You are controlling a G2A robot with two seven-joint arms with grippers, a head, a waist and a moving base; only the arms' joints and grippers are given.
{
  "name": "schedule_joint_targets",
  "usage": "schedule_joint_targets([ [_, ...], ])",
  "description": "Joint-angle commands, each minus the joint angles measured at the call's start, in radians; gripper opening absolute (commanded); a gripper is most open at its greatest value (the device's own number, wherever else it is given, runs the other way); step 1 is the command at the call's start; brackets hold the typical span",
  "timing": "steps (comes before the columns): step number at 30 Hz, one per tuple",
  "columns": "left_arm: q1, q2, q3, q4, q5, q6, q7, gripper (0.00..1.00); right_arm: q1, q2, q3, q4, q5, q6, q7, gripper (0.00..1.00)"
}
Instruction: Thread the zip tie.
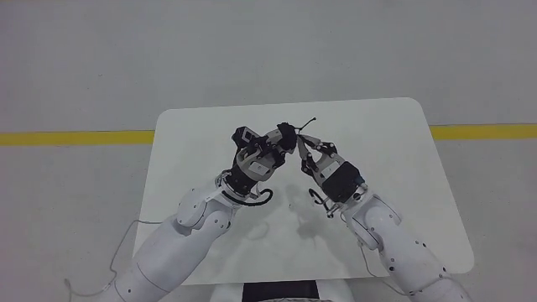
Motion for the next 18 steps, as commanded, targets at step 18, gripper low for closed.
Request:
schedule_joint_targets([
  [18, 0.004, -0.017, -0.015, -0.003, 0.019, 0.009, -0.008, 0.0, 0.002, -0.007, 0.004, 0.055, -0.046, -0.021, 0.026, 0.0],
])
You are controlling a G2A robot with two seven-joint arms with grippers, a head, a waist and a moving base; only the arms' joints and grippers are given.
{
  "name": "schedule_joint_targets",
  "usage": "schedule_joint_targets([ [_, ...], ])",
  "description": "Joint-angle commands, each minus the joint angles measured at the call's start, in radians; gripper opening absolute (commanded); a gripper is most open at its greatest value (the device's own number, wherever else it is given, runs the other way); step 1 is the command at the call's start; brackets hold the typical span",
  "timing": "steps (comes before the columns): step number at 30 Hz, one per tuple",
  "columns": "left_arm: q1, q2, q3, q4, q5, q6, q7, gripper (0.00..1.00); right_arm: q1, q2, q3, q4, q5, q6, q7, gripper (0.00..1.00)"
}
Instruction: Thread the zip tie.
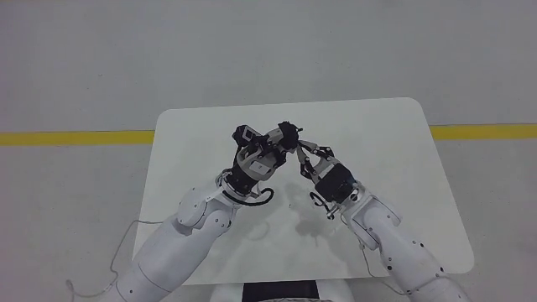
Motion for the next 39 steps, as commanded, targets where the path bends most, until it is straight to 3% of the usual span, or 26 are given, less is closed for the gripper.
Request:
schedule_joint_targets([
  [1, 0.0, -0.002, -0.001, 0.001, 0.001, -0.001, 0.0, 0.0, 0.0, -0.001, 0.0, 0.004, -0.002, 0.0, 0.002, 0.0],
  [10, 0.003, -0.009, -0.012, 0.014, 0.025, -0.012, 0.007, 0.0, -0.008, -0.005, 0.011, 0.013, 0.033, -0.003, 0.003, 0.0],
  [11, 0.003, -0.009, -0.015, 0.015, 0.034, -0.016, 0.01, 0.0, -0.01, -0.005, 0.017, 0.014, 0.04, -0.002, 0.004, 0.05],
  [12, 0.004, -0.009, -0.019, 0.017, 0.047, -0.021, 0.015, 0.0, -0.015, -0.005, 0.025, 0.017, 0.052, 0.0, 0.006, 0.96],
  [13, 0.007, -0.01, -0.024, 0.018, 0.059, -0.027, 0.022, 0.0, -0.021, -0.005, 0.035, 0.022, 0.076, -0.001, 0.01, 1.0],
  [19, 0.026, -0.006, -0.055, 0.015, 0.134, -0.038, 0.048, 0.0, -0.049, 0.0, 0.12, 0.065, 0.199, -0.019, 0.003, 1.0],
  [23, 0.053, 0.0, -0.084, 0.017, 0.242, -0.044, 0.09, 0.0, -0.073, 0.007, 0.195, 0.08, 0.314, -0.093, 0.009, 1.0],
  [26, 0.089, 0.0, -0.107, -0.008, 0.225, -0.046, 0.12, 0.0, -0.082, 0.012, 0.24, 0.096, 0.402, -0.165, 0.035, 1.0],
  [29, 0.1, 0.001, -0.121, -0.015, 0.237, -0.046, 0.128, 0.0, -0.086, 0.016, 0.232, 0.078, 0.508, -0.174, 0.069, 1.0],
  [39, 0.1, 0.001, -0.121, -0.015, 0.237, -0.046, 0.128, 0.0, -0.086, 0.016, 0.232, 0.078, 0.508, -0.174, 0.069, 1.0],
])
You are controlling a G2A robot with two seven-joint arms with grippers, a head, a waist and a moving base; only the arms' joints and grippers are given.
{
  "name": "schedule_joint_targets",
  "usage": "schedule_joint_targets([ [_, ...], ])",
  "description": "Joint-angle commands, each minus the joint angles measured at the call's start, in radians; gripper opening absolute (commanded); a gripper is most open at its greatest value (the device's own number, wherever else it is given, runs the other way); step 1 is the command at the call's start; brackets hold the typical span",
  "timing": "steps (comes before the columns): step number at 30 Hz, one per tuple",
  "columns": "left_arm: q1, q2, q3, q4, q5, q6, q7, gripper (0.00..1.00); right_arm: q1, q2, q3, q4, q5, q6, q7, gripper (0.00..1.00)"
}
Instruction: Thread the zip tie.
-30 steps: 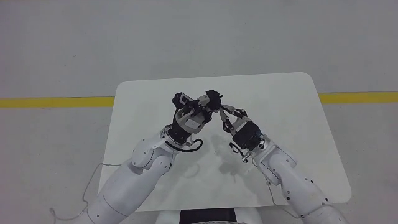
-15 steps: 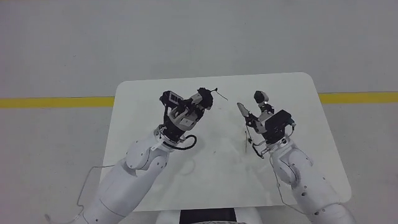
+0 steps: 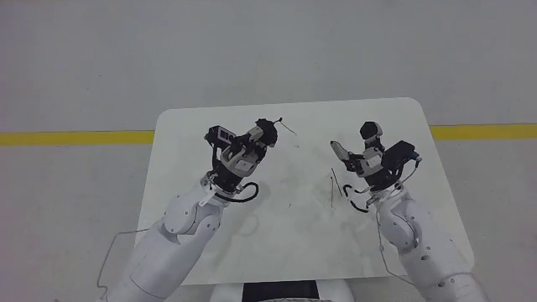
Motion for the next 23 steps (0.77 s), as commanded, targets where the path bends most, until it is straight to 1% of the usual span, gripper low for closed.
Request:
schedule_joint_targets([
  [1, 0.002, -0.001, 0.002, -0.002, -0.01, 0.0, 0.007, 0.0, 0.0, -0.001, 0.004, 0.003, 0.017, 0.005, 0.007, 1.0],
  [3, 0.011, -0.005, 0.001, -0.01, -0.05, 0.0, 0.022, 0.0, -0.002, -0.001, 0.024, 0.015, 0.06, 0.001, 0.017, 1.0],
  [5, 0.028, -0.007, -0.003, -0.017, -0.11, 0.0, 0.007, 0.0, -0.008, 0.0, 0.051, 0.025, 0.139, 0.0, 0.033, 1.0],
  [7, 0.044, -0.007, -0.01, -0.019, -0.169, 0.009, -0.025, 0.0, -0.013, 0.005, 0.068, 0.024, 0.225, 0.0, 0.063, 1.0],
  [8, 0.052, -0.006, -0.015, -0.019, -0.206, 0.023, -0.057, 0.0, -0.015, 0.01, 0.084, 0.022, 0.261, 0.0, 0.081, 1.0],
  [10, 0.063, -0.006, -0.023, -0.023, -0.282, 0.041, -0.098, 0.0, -0.023, 0.018, 0.099, 0.015, 0.312, 0.0, 0.1, 1.0],
  [11, 0.066, -0.005, -0.031, -0.02, -0.3, 0.051, -0.12, 0.0, -0.028, 0.024, 0.108, 0.01, 0.345, 0.0, 0.109, 1.0],
  [12, 0.069, -0.005, -0.033, -0.021, -0.311, 0.055, -0.134, 0.0, -0.032, 0.028, 0.11, 0.001, 0.369, 0.0, 0.117, 1.0],
  [14, 0.08, -0.009, -0.028, -0.033, -0.385, 0.057, -0.16, 0.0, -0.044, 0.04, 0.109, -0.033, 0.428, 0.0, 0.131, 1.0],
  [23, 0.08, -0.009, -0.028, -0.033, -0.385, 0.057, -0.16, 0.0, -0.044, 0.04, 0.109, -0.033, 0.428, 0.0, 0.131, 1.0],
])
